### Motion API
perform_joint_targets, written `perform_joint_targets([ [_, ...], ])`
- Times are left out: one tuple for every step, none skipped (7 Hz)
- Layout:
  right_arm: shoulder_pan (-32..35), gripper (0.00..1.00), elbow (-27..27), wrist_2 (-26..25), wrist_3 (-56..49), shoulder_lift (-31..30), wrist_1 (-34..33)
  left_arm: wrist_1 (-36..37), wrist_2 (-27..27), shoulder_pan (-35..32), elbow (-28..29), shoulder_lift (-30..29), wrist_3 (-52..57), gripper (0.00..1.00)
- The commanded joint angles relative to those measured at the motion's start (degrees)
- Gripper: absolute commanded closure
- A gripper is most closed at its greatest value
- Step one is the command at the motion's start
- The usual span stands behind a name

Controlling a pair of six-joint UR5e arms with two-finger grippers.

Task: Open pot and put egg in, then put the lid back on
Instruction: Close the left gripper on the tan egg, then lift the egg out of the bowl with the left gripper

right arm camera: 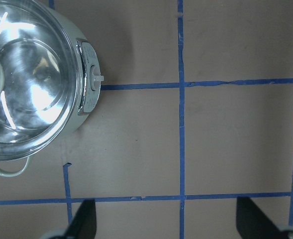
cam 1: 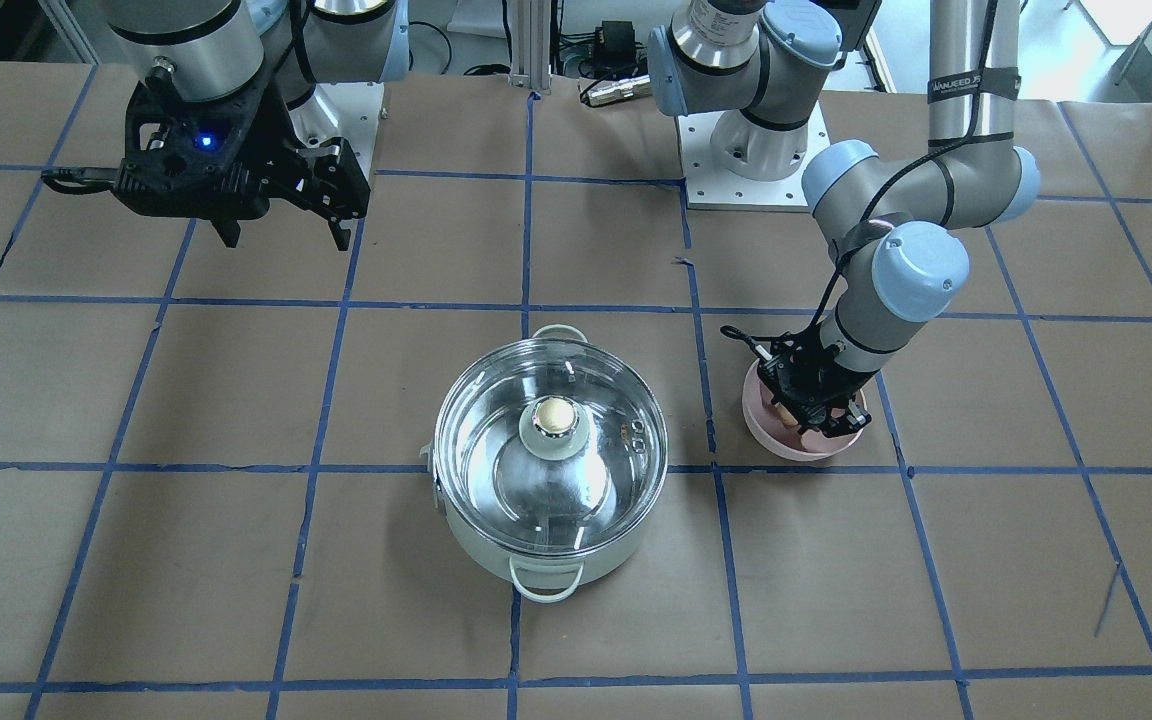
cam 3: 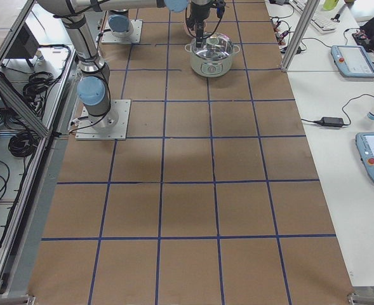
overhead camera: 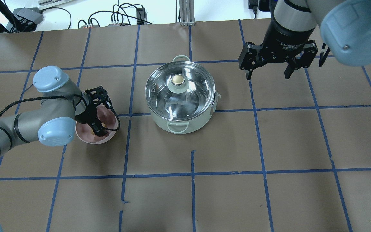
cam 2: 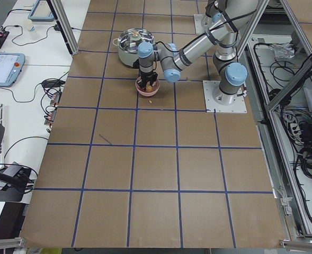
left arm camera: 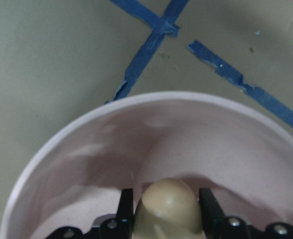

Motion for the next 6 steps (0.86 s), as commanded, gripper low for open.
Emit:
perform_joint_targets([
  [0.0,0.0,0.0,-0.15,-0.2,-0.02,0.0,-4.52,-0.06,-0.06,1.63,3.09,-2.13,0.85],
  [0.0,0.0,0.0,0.02,-0.03,-0.02,-0.09,-10.65,-0.06,-0.14,4.78,4.67,-4.85,0.85],
  [0.09,0.0,0.0,0.2,-0.02,-0.02,-0.09,-15.41,-0.06,-0.67,8.11,5.3,-6.61,0.85],
  [0.0,0.0,0.0,0.2,-0.02,-0.02,-0.09,-18.15,-0.06,-1.02,10.41,5.57,-8.2,0.85],
  [0.0,0.0,0.0,0.2,0.15,-0.02,-0.09,-20.53,-0.06,-1.46,12.0,6.0,-11.69,0.85],
  [0.0,0.0,0.08,0.2,0.24,0.06,0.0,-22.38,0.02,-2.42,13.84,6.53,-16.17,0.85],
])
